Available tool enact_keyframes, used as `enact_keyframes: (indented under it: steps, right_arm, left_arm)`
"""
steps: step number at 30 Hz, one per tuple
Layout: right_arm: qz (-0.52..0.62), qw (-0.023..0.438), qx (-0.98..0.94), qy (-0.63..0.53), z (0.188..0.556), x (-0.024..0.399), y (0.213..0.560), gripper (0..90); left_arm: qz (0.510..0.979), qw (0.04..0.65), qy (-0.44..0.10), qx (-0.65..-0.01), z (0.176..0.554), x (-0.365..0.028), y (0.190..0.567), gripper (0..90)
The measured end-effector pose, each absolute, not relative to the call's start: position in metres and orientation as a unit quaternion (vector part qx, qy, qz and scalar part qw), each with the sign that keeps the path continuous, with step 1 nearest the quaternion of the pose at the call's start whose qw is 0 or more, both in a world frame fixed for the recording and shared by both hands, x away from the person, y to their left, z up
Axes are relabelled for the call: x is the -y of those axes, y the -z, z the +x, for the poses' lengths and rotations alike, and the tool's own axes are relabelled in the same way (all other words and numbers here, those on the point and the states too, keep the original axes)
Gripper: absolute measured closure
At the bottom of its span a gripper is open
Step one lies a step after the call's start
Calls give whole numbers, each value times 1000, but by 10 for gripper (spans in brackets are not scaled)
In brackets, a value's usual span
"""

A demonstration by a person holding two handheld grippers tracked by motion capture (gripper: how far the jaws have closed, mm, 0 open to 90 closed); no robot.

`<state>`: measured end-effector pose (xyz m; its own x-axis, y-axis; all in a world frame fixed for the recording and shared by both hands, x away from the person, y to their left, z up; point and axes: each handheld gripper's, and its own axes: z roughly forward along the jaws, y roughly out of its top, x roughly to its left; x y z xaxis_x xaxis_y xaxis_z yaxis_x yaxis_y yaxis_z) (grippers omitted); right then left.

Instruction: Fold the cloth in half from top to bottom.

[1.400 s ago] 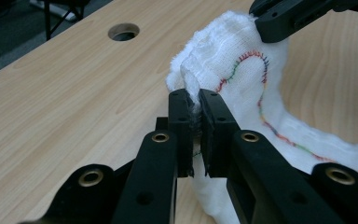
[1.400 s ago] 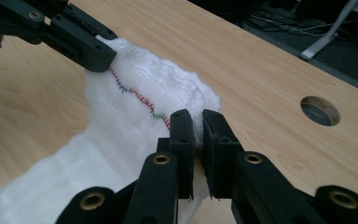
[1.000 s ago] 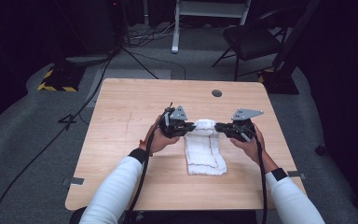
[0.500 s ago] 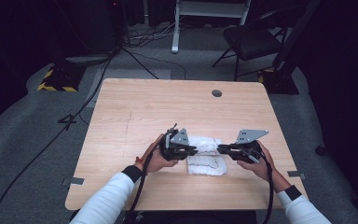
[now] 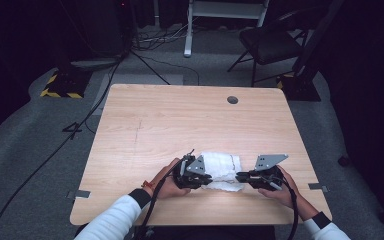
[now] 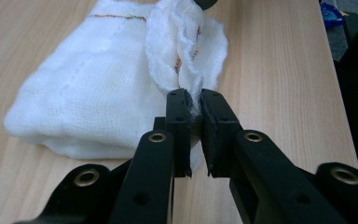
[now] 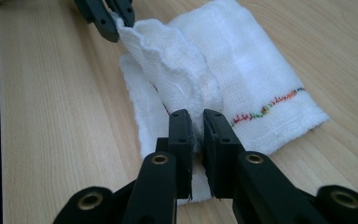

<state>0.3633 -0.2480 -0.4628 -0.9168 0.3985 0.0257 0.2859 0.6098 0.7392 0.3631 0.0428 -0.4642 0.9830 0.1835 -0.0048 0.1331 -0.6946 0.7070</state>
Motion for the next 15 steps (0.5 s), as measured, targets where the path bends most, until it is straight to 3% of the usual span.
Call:
enact_keyframes:
  steps: [5,15]
  right_arm:
    - [186,73,-904,-379,355,247,472,804]
    - [202,90,-906,-360,346,248,486,672]
  left_arm:
    - [927,364,-26,-83,358,-41,475,797]
    - [926,364,-26,-94,356,-44,487,754]
